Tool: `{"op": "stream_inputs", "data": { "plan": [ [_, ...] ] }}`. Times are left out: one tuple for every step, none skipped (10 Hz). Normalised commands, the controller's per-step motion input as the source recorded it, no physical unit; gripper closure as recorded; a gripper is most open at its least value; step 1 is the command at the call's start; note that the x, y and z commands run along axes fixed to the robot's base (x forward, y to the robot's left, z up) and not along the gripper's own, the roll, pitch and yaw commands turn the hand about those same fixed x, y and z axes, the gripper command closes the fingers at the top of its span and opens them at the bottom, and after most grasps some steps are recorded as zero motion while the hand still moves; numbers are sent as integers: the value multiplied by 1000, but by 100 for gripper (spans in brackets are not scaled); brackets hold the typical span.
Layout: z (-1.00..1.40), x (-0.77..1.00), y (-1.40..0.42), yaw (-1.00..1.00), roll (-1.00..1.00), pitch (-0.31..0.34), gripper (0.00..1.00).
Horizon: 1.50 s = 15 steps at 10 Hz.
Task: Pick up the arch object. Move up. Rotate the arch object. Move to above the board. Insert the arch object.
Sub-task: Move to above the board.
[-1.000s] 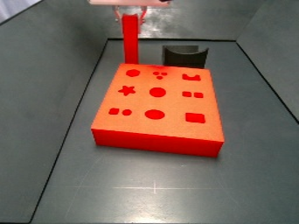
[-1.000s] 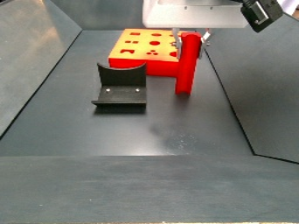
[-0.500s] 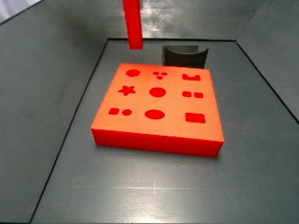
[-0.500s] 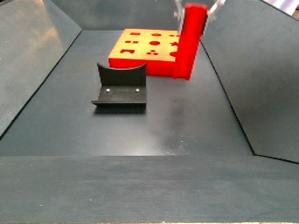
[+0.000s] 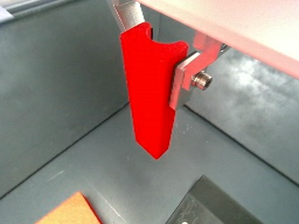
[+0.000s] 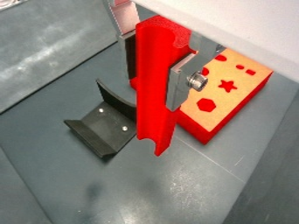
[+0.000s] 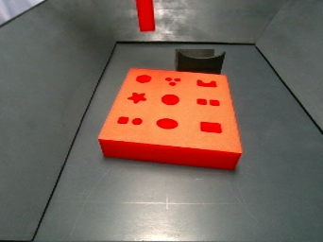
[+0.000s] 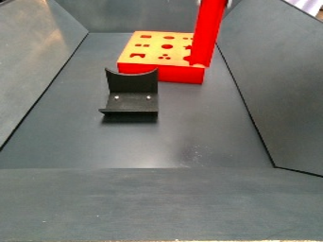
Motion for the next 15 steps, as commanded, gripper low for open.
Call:
{"op": "stream_inputs", "data": {
  "plan": [
    [711,8,62,-26,-92,68,100],
    [607,6,48,-26,-97,68,100],
    [402,7,34,-27,-108,65,100],
    [195,6,28,-27,-117,65,100],
    [214,153,-1000,31,-105,564,100],
    [211,158,-1000,37,-72,544,100],
    [220,168,-1000,60,13,467,100],
    [211,183,-1000,31,5,307,100],
    [214,186,-1000,29,8,220,100],
    [220,186,-1000,27,11,165,100],
    [219,195,-1000,20,-8,129,100],
    [222,208,-1000,17,7,117,100],
    [224,221,-1000,12,6,121,100],
    [226,254,-1000,6,0,130,100],
    [227,264,-1000,11,4,138,100]
  ]
}}
